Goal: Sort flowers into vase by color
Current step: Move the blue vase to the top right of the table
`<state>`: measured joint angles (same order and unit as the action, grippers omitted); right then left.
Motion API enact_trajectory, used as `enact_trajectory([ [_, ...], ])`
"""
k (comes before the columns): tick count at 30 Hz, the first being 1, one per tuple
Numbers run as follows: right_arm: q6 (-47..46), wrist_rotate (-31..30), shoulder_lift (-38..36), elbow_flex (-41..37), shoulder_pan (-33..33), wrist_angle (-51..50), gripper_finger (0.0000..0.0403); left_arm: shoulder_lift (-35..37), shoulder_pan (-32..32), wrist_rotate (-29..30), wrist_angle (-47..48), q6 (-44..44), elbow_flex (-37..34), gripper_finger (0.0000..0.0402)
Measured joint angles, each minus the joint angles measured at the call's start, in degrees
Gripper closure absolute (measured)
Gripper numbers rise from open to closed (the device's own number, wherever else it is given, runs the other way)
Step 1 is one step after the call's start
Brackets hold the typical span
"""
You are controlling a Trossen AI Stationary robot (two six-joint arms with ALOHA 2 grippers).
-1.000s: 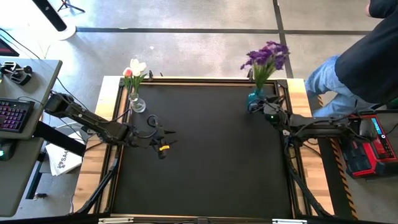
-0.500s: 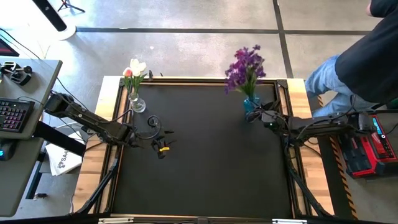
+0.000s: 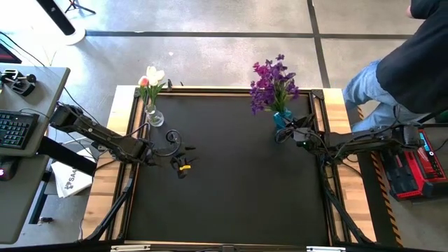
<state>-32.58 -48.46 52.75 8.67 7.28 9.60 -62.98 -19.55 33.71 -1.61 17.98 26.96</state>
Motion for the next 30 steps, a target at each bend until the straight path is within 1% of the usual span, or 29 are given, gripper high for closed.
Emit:
enact_trajectory([
  [5,0.0,0.8,-2.2,0.3,0.0,-2.6,0.0402,0.0,0.0,0.0,0.0,0.1,0.0,0.0229],
  [11,-2.3,1.7,-6.8,5.3,0.1,-19.7,0.0402,0.0,0.0,0.0,0.0,0.1,0.0,0.0229],
  [14,-3.7,2.9,-7.5,7.5,0.1,-25.3,0.0402,0.0,0.0,0.0,-0.1,0.1,0.0,0.0229],
  [20,-4.1,3.1,-7.3,8.1,0.1,-26.1,0.0396,0.0,0.0,0.0,-1.2,-0.1,0.0,0.0229],
  [22,-3.3,3.7,-7.3,8.2,0.1,-26.0,0.0380,0.0,0.0,0.0,-1.3,-0.1,0.0,0.0229],
  [24,-3.1,4.4,-7.4,8.2,0.1,-25.9,0.0353,0.0,0.0,0.0,-1.3,-0.1,0.0,0.0229],
  [27,-2.2,6.1,-7.5,8.7,0.2,-26.5,0.0300,0.0,0.0,0.0,-1.3,-0.1,0.0,0.0229],
  [30,-1.9,7.3,-7.4,11.0,0.3,-30.3,0.0240,0.0,0.0,0.0,-1.3,-0.1,0.0,0.0229],
])
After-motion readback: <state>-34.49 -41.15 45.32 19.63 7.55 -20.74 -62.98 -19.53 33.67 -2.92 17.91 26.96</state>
